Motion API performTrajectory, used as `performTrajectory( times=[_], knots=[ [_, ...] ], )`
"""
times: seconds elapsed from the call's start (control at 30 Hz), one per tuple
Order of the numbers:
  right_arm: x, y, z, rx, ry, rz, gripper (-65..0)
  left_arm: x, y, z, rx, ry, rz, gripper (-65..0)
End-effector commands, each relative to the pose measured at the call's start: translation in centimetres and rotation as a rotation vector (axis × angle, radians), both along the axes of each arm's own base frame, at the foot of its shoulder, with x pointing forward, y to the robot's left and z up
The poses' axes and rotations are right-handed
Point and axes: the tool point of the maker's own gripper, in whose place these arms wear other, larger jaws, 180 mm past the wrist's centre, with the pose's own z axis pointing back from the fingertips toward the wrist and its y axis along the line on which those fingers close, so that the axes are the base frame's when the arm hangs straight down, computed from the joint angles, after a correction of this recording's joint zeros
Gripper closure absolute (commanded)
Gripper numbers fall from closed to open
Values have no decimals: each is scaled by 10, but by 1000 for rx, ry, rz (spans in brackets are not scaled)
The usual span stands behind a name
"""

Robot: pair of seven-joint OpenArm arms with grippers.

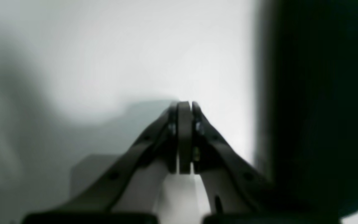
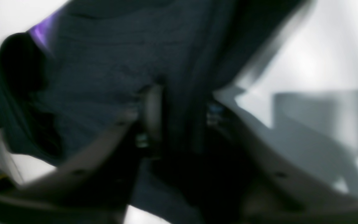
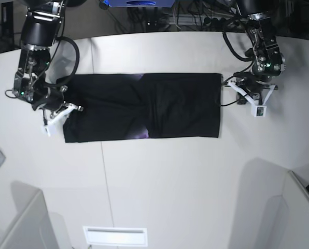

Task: Fold the T-shirt properly
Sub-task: 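Lower both grippers to the ends of the folded strip, then grasp the strip's end with the right gripper and fold it toward the left gripper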

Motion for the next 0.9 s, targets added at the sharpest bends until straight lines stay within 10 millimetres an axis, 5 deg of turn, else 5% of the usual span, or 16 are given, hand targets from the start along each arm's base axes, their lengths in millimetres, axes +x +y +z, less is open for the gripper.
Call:
performTrajectory(
  times=[0.0,0.23,0.43,0.87],
  knots=[
    [-14,-6,-13,-78,82,22,0,0,-1,0,18,10,-17,0],
    [-3,-17,-13,-176,28,15,0,11,-44,-1,-14,5,-126,0],
    [10,-11,23,-216,-96,33,0,15,-67,-1,-39,-2,-166,0],
    [8,31,84,-207,-247,76,0,18,-73,1,-45,-8,-177,0]
  ],
)
